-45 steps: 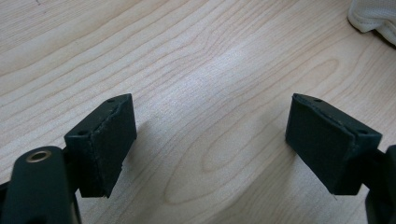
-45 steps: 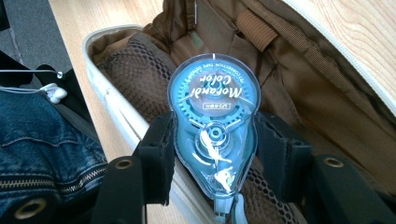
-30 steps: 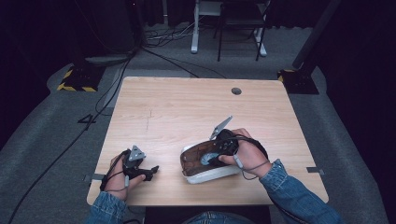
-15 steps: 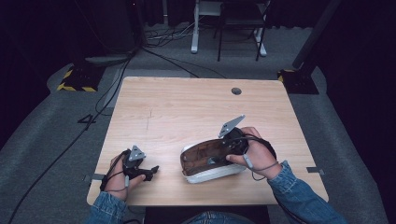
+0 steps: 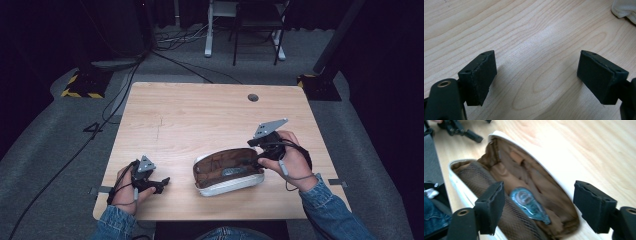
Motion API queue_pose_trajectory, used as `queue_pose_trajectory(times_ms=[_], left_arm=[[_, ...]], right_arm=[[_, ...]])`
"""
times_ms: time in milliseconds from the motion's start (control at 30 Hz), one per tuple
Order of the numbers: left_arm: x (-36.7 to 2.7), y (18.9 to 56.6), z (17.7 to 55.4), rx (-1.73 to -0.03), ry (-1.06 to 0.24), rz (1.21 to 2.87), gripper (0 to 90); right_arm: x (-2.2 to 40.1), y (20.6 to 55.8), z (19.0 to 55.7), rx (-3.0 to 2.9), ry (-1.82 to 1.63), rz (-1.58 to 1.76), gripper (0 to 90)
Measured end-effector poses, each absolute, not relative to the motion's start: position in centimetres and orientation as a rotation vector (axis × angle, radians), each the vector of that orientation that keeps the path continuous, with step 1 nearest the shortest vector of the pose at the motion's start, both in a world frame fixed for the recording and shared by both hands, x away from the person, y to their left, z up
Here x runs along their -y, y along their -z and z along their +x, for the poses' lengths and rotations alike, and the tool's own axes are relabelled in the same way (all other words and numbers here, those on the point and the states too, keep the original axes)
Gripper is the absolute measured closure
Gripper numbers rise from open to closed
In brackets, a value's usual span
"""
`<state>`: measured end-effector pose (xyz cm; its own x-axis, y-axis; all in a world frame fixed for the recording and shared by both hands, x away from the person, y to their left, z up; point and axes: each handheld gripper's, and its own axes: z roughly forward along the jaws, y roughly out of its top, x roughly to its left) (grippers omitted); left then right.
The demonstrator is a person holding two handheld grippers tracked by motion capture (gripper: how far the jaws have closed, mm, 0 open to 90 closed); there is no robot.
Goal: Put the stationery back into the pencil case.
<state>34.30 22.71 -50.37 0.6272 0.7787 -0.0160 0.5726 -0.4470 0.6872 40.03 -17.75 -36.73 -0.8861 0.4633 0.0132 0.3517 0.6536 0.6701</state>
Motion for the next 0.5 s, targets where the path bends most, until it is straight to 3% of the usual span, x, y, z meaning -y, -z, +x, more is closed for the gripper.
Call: queue_pose_trajectory(times_ms=[500], left_arm=[[-22.8, 50.4, 34.4, -1.065, -0.405, 2.173, 16.2]], right_arm=[[23.7, 36.4, 41.1, -2.52, -1.094, 0.852, 19.4]])
